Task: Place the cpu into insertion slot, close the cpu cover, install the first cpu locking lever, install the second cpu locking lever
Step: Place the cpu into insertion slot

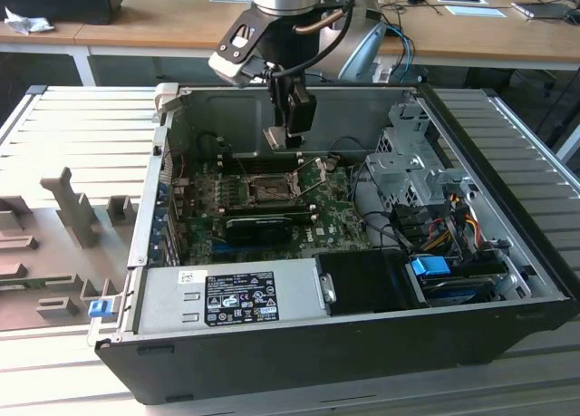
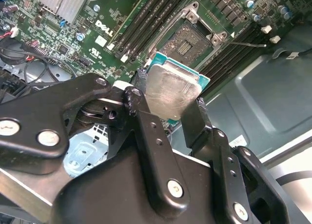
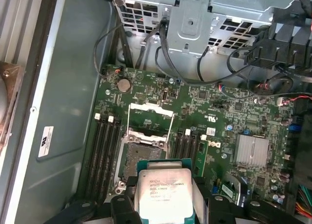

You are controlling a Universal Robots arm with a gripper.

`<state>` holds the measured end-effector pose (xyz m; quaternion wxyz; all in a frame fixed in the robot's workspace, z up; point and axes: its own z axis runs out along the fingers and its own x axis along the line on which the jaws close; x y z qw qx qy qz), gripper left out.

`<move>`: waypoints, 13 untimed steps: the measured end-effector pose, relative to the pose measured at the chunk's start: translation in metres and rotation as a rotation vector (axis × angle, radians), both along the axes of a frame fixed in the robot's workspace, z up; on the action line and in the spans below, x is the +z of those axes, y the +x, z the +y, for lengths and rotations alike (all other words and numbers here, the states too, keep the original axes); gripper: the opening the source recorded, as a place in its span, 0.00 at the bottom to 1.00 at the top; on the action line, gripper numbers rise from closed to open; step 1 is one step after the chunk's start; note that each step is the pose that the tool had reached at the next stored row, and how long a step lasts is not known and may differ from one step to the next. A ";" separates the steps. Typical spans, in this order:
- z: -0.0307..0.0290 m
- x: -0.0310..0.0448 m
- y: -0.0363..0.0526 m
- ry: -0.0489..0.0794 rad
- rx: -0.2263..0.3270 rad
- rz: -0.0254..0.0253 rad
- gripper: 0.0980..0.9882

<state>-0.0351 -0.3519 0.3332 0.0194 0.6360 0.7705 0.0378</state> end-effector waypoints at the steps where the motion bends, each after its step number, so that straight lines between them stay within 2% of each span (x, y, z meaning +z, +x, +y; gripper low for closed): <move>1: 0.0000 -0.0008 0.0000 0.000 0.000 -0.0001 0.48; 13: 0.0000 -0.0073 0.0000 0.000 0.000 0.0000 0.48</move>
